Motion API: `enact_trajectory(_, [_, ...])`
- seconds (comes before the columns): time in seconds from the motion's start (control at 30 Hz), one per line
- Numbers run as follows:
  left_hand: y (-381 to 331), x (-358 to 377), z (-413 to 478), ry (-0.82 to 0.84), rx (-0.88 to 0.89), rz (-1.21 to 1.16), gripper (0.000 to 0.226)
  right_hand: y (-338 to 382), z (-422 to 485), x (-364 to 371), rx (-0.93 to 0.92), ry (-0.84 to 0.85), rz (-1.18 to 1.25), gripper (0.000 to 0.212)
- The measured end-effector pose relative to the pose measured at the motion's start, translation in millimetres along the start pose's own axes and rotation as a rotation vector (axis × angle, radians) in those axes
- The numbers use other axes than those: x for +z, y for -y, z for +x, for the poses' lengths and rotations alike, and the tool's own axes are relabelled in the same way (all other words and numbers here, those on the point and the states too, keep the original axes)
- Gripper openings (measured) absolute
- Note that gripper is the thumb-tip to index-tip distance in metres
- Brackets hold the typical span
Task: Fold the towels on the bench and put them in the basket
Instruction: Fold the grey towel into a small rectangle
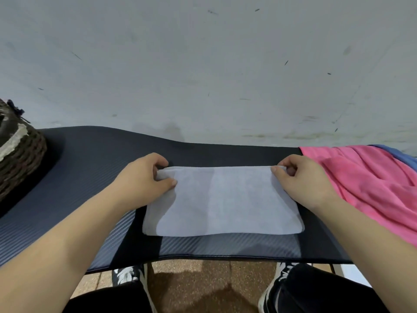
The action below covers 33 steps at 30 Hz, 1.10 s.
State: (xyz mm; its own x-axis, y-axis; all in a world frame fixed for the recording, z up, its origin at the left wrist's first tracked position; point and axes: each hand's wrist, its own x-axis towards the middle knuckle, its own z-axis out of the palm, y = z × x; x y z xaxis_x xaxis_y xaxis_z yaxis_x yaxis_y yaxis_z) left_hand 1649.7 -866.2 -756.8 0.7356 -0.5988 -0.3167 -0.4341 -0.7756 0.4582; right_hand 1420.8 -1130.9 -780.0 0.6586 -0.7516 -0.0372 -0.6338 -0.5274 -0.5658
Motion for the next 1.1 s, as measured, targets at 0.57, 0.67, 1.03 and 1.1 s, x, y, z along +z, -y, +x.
enact_trajectory(0.57, [3.5,-7.1,-27.4,-0.135,-0.002,-0.294,0.026,30.4,-47.6,31.8,-0.279,0.466,-0.493,0.087])
enact_trajectory(0.67, [4.4,-13.6,-30.9,-0.165,-0.041,-0.376,0.028,34.8,-56.9,45.1,-0.312,0.336,-0.513,0.083])
enact_trajectory(1.03, [-26.1,-46.1,-56.5,-0.196,-0.112,-0.727,0.027,69.8,-61.8,19.3,-0.352,0.215,0.075,0.060])
enact_trajectory(1.1, [-52.4,-37.2,-60.0,-0.115,-0.019,-0.726,0.025,67.6,-55.5,7.8,-0.284,0.176,0.101,0.039])
